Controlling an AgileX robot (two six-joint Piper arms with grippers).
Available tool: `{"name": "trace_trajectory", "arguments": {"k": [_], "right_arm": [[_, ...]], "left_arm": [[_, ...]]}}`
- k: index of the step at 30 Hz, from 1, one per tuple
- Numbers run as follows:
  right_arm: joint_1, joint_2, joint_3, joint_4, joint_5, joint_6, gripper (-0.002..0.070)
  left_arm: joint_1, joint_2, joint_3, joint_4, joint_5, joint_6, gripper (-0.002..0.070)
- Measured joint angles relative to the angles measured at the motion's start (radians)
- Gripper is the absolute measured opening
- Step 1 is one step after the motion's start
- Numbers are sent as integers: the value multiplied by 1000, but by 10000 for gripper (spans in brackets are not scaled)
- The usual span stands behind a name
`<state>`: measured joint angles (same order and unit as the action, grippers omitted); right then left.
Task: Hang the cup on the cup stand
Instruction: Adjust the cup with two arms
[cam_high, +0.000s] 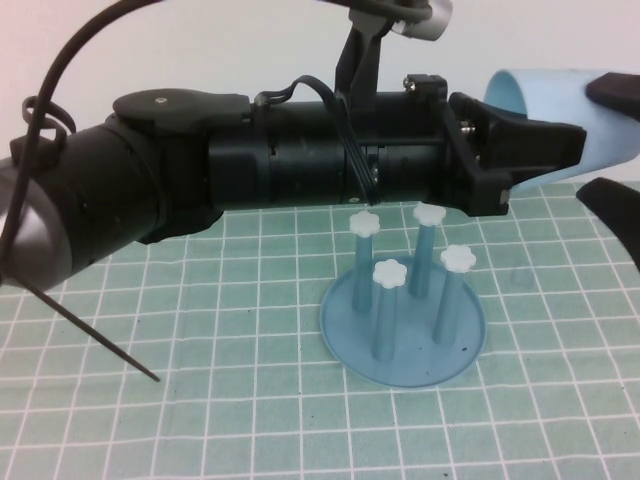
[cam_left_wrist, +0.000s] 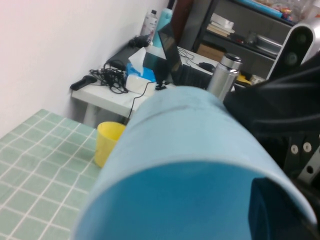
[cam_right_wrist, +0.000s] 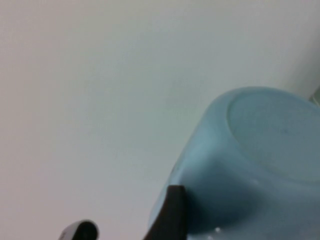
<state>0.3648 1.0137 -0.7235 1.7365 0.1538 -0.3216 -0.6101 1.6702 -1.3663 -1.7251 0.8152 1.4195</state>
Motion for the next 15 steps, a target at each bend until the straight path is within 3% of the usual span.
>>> {"name": "trace_trajectory", "arguments": {"k": [15], "right_arm": [[0,92,-133,0,1,-59,690]], "left_arm": [[0,-4,0,-20,4,4,10]]}}
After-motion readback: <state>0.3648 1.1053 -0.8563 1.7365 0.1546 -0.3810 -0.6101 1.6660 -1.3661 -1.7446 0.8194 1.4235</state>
